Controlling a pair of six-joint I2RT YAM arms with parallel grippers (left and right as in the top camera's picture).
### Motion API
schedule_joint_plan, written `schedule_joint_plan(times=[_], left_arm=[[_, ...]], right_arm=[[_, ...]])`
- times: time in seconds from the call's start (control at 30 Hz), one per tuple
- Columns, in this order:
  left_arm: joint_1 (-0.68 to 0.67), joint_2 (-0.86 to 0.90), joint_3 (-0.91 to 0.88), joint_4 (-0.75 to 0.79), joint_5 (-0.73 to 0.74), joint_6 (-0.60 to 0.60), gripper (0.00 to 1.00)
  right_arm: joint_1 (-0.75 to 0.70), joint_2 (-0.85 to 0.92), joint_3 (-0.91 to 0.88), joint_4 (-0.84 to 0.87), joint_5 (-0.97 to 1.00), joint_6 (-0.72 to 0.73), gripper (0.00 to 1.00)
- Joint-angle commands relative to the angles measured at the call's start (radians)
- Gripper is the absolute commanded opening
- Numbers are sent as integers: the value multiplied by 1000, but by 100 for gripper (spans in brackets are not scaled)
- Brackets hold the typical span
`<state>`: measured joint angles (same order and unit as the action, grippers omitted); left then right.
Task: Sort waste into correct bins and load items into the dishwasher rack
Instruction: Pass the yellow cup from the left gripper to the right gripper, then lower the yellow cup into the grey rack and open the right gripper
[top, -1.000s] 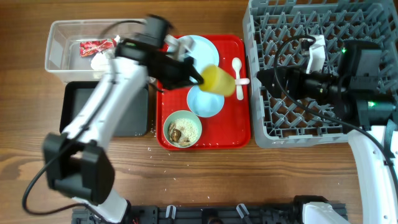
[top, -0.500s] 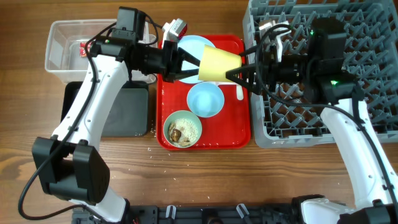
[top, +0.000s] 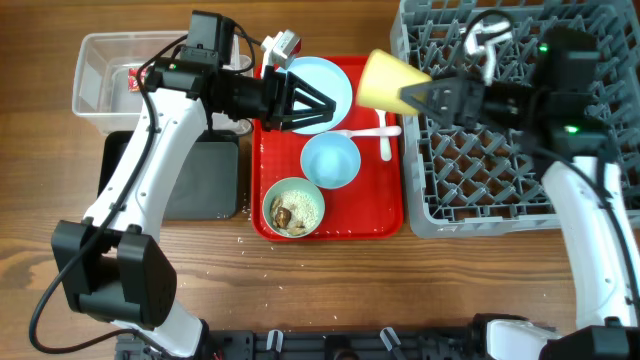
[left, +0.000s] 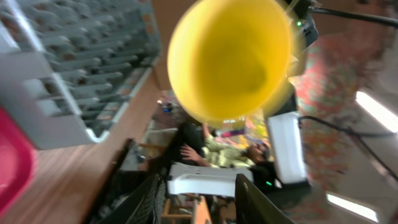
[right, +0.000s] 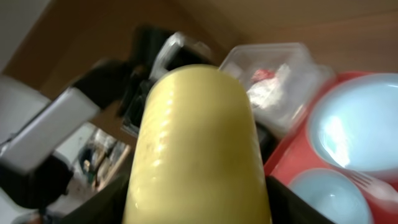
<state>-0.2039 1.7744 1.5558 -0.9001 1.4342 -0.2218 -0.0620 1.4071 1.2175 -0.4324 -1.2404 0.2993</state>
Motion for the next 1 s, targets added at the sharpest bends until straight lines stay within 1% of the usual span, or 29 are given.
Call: schedule_joint_plan(times=[0.0, 0.03, 0.07, 0.1, 0.2, 0.27, 0.3, 0.37, 0.43, 0.53, 0.57, 0.6, 0.63, 0.67, 0.7, 0.77, 0.83, 0.87, 0.9, 0.93, 0.97], left_arm=[[-2, -7, 8, -2, -295, 12, 38], [-2, -7, 8, -2, -403, 12, 39], [-2, -7, 8, -6, -559, 12, 39], [-2, -7, 8, -13, -666, 12, 39], [-2, -7, 8, -37, -855, 12, 40], [-2, -7, 8, -67, -952, 13, 41], [-2, -7, 8, -86, -998, 13, 42], [-2, -7, 8, -107, -1061, 13, 42], [-2, -7, 8, -112, -1077, 13, 42], [-2, -7, 8, -114, -1077, 13, 43], [-2, -7, 8, -114, -1077, 13, 43], [-2, -7, 8, -115, -1077, 13, 43], [-2, -7, 8, -115, -1077, 13, 43], [-2, -7, 8, -115, -1077, 13, 47], [-2, -7, 8, -116, -1077, 13, 51], [-2, -7, 8, -115, -1077, 13, 55], [-2, -7, 8, -116, -1077, 13, 56], [-2, -7, 8, -121, -1077, 13, 56], [-2, -7, 8, -126, -1077, 13, 56], [-2, -7, 8, -130, -1077, 13, 56], [-1, -7, 8, -134, -1084, 13, 56]], right_arm=[[-87, -74, 11, -242, 327, -39, 37], [-89, -94, 33, -338, 459, -54, 38], [-83, -111, 78, -458, 607, -57, 38], [-70, -113, 138, -584, 748, -56, 38], [-18, -112, 215, -786, 992, -26, 38], [32, -95, 219, -901, 1141, 35, 38], [51, -72, 219, -943, 1185, 53, 38], [79, 1, 217, -987, 1204, 60, 38], [92, 80, 214, -1005, 1204, 59, 38], [135, 233, 214, -966, 1200, 39, 38], [158, 286, 214, -963, 1194, 34, 42], [176, 324, 214, -963, 1192, 34, 49], [185, 344, 214, -963, 1192, 34, 64], [189, 353, 214, -963, 1192, 34, 84], [188, 348, 217, -965, 1192, 34, 89], [187, 323, 259, -983, 1192, 34, 91], [187, 292, 361, -1021, 1191, 34, 90], [187, 278, 414, -1034, 1173, 27, 89], [188, 265, 458, -1030, 1115, 2, 86], [200, 245, 483, -991, 1030, -23, 83], [229, 233, 483, -940, 990, -17, 80]])
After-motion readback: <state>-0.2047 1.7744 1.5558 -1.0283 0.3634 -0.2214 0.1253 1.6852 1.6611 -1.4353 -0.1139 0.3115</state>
